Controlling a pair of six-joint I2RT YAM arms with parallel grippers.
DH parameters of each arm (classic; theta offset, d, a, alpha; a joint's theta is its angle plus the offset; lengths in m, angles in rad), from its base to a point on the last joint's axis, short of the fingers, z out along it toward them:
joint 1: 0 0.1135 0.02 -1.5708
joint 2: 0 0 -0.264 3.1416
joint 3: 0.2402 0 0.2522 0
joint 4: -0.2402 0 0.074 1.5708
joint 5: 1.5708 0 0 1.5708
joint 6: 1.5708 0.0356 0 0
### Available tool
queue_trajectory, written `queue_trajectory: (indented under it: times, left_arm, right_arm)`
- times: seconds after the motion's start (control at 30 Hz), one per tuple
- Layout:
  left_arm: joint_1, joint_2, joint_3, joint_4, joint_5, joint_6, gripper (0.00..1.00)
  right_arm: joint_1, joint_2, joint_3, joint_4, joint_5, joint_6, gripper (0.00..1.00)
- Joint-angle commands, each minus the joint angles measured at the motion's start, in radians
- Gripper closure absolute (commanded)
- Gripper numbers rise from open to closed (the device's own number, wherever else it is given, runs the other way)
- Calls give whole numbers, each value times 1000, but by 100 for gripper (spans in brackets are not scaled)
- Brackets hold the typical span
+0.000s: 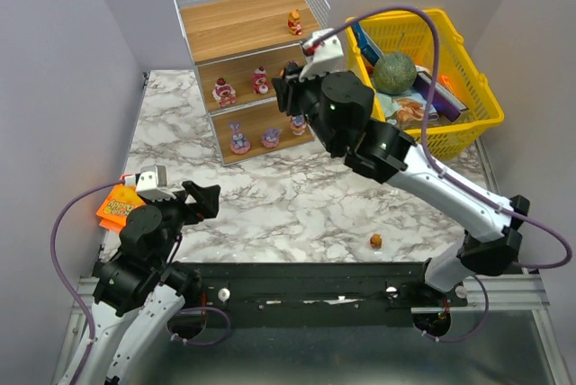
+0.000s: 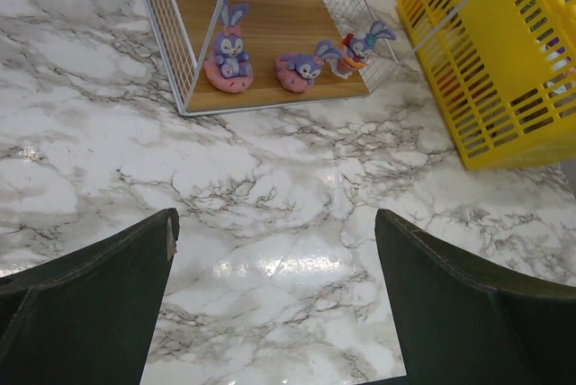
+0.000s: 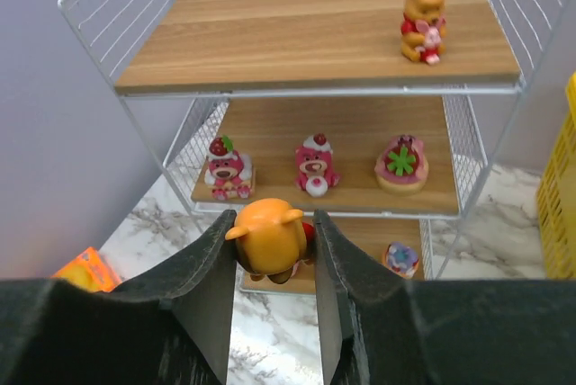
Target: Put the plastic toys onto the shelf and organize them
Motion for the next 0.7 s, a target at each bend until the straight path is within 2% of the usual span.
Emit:
queue_trajectory:
  times: [0.0,0.23,0.37,0.67]
  left_arm:
    - [1,2,-8,20,13,15,1]
    - [1,5,-6,20,13,14,1]
    - [1,7,-8,20,14,15,1]
    - [1,17,-9,22,17,15,1]
  right_arm:
    - [-25,172,226,-74,13,-122,98]
    - [-70,400,550,-77,-60,-199,98]
    - [-96,487,668,-73,-67,-231,97]
    - [-154,521,658,-63,-138,-182,96]
